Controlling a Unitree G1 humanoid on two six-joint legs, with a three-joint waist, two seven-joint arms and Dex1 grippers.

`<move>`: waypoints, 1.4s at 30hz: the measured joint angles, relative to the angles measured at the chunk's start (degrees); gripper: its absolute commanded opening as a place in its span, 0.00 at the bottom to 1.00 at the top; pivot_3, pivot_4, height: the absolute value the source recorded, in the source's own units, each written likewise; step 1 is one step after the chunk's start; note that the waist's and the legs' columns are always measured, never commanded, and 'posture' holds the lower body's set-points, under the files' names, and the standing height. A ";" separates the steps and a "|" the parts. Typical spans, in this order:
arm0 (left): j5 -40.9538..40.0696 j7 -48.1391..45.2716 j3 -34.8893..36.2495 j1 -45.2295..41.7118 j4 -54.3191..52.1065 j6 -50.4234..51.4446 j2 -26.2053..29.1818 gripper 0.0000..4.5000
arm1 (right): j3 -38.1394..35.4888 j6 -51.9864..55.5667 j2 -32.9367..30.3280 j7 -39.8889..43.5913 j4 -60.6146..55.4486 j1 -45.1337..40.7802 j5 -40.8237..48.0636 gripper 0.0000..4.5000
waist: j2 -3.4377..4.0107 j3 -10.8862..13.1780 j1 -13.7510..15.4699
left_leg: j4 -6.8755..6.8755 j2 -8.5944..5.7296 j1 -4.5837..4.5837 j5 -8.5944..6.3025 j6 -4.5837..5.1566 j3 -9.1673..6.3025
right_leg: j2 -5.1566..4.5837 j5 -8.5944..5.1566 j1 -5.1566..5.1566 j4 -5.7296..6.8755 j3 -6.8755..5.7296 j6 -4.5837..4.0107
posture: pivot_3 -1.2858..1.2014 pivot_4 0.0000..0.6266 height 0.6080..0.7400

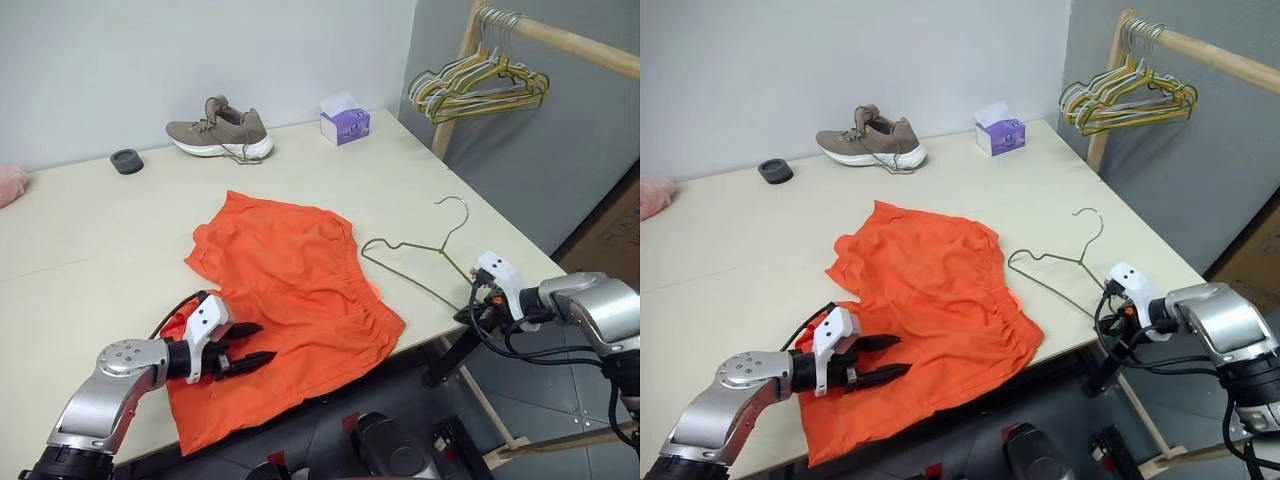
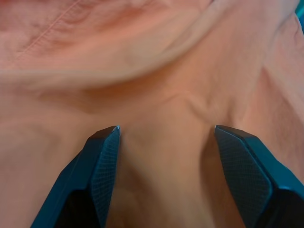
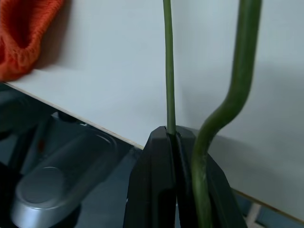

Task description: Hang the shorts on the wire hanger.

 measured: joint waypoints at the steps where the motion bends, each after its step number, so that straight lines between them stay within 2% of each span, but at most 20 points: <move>1: -0.01 0.04 -0.07 0.15 -0.23 -0.02 -0.09 0.74 | 0.20 1.85 0.41 -0.07 0.30 -0.77 0.86 0.00 | -0.01 0.01 0.01 | 0.00 0.00 0.00 0.00 0.00 0.00 | 0.00 0.00 0.00 0.00 -0.01 0.00 | 0.42 0.13 1.00; 8: 0.02 0.54 -0.28 0.55 -1.19 -0.11 -0.70 0.74 | -3.79 19.79 7.64 -4.18 3.94 -8.00 6.89 0.00 | -0.04 0.03 0.28 | 0.01 0.00 -0.06 0.00 0.01 -0.02 | 0.00 0.02 -0.02 0.00 -0.02 0.03 | 0.43 0.13 1.00; 13: 0.11 1.27 -0.80 0.56 -1.71 -0.32 -1.50 0.74 | -7.30 24.03 10.94 -6.58 4.43 -9.34 10.19 0.00 | -0.03 0.03 0.79 | 0.00 0.00 -0.10 -0.11 0.15 -0.02 | 0.00 0.10 -0.05 -0.02 -0.04 0.21 | 0.43 0.12 1.00; 21: 0.86 1.42 -1.18 0.54 -1.80 -1.40 -1.51 0.74 | -8.26 24.04 9.06 -6.07 -1.40 -9.86 18.72 0.00 | -0.03 0.03 1.73 | -0.01 0.00 -0.13 -0.15 0.19 -0.01 | 0.00 0.03 -0.07 -0.03 -0.05 0.15 | 0.42 0.10 1.00; 25: 1.09 1.43 -1.19 0.44 -1.75 -1.57 -1.51 0.74 | -6.85 23.00 5.19 -4.18 -6.36 -8.44 21.73 0.00 | -0.04 0.03 2.01 | -0.01 0.00 -0.16 -0.16 0.18 -0.02 | 0.00 -0.01 -0.09 -0.07 -0.07 0.10 | 0.43 0.10 1.00; 27: 1.19 1.50 -1.18 0.39 -1.64 -1.67 -1.52 0.74 | -3.91 19.96 2.05 -3.39 -8.78 -6.50 21.73 0.00 | -0.05 0.02 2.15 | -0.01 0.01 -0.17 -0.17 0.17 -0.02 | 0.00 -0.05 -0.09 -0.08 -0.07 0.05 | 0.43 0.10 1.00; 34: 1.51 1.85 -1.19 -1.05 -1.05 -1.67 -1.54 0.74 | 3.31 11.00 -1.84 -1.81 -9.96 -4.01 19.91 0.00 | -0.06 0.02 2.05 | 0.01 0.00 -0.16 -0.17 0.17 0.03 | 0.00 -0.07 -0.12 -0.08 -0.02 0.01 | 0.43 0.10 1.00; 42: 1.99 2.54 -1.25 -1.70 -0.40 -1.74 -1.67 0.74 | 5.41 6.44 1.52 -4.78 0.26 -7.59 14.34 0.00 | -0.07 0.01 1.96 | 0.01 0.00 -0.18 -0.17 0.17 0.06 | 0.00 0.06 -0.14 -0.08 -0.01 0.23 | 0.43 0.09 1.00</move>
